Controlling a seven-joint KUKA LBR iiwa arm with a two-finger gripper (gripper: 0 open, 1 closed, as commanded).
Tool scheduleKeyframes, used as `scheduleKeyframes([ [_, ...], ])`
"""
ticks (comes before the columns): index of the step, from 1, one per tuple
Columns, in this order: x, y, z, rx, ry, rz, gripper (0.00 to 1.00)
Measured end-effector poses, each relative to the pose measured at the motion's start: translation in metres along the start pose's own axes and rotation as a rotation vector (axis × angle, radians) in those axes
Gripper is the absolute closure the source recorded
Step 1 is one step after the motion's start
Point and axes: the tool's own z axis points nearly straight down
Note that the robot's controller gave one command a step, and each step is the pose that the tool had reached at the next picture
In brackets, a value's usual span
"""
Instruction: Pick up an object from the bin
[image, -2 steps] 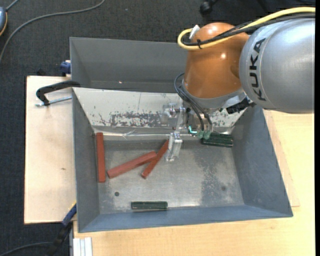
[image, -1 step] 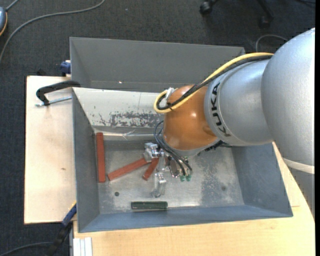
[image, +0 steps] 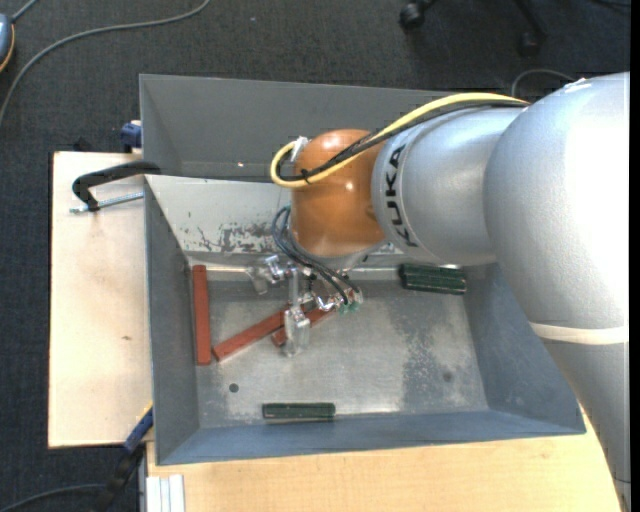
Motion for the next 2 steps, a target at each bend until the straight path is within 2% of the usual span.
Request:
scheduleKeyframes([
  [1, 0.000, -0.001, 0.000, 0.000, 0.002, 0.001, 1.00],
  [2, 0.012, 0.012, -0.151, 0.001, 0.000, -0.008, 1.00],
])
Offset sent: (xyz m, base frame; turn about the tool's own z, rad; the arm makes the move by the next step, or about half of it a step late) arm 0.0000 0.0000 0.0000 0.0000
